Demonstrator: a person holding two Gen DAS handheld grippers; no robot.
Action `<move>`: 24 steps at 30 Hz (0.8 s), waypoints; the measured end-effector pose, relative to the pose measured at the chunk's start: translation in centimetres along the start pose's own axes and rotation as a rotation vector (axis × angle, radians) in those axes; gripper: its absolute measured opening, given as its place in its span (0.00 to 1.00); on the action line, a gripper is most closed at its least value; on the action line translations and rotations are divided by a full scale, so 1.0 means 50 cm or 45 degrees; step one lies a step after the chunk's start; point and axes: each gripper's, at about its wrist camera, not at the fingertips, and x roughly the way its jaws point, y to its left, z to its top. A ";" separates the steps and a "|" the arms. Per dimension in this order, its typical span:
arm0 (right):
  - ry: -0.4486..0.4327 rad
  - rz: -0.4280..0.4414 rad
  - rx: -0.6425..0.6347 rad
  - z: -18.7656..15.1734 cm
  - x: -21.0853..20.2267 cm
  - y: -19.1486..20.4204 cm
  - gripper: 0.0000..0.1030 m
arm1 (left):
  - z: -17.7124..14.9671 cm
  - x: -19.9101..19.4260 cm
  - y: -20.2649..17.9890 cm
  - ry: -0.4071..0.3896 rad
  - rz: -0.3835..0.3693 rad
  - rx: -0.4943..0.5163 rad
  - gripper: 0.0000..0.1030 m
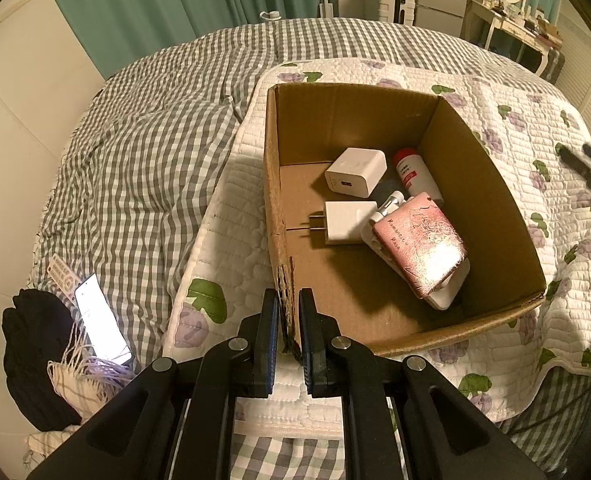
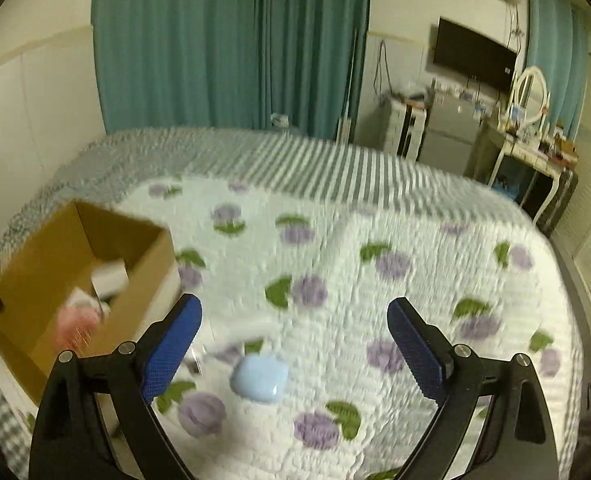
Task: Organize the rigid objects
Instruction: 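Grasp the light-blue earbud case with the right gripper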
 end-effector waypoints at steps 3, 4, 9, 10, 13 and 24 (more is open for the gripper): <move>0.056 0.008 0.017 -0.039 0.044 -0.005 0.92 | 0.000 0.001 0.001 0.002 0.006 0.003 0.10; 0.075 0.017 0.029 -0.054 0.060 -0.005 0.92 | 0.000 0.001 0.001 0.003 0.007 0.003 0.10; 0.222 0.061 0.046 -0.120 0.140 0.006 0.92 | 0.000 0.001 -0.001 0.003 0.007 0.002 0.10; 0.253 0.064 0.039 -0.130 0.153 0.008 0.92 | 0.000 0.001 -0.001 0.003 0.007 0.001 0.10; 0.276 0.085 0.041 -0.139 0.168 0.011 0.91 | 0.000 0.001 -0.001 0.002 0.003 0.000 0.10; 0.343 0.157 0.072 -0.147 0.216 0.022 0.63 | 0.000 0.000 -0.001 0.002 0.003 0.000 0.10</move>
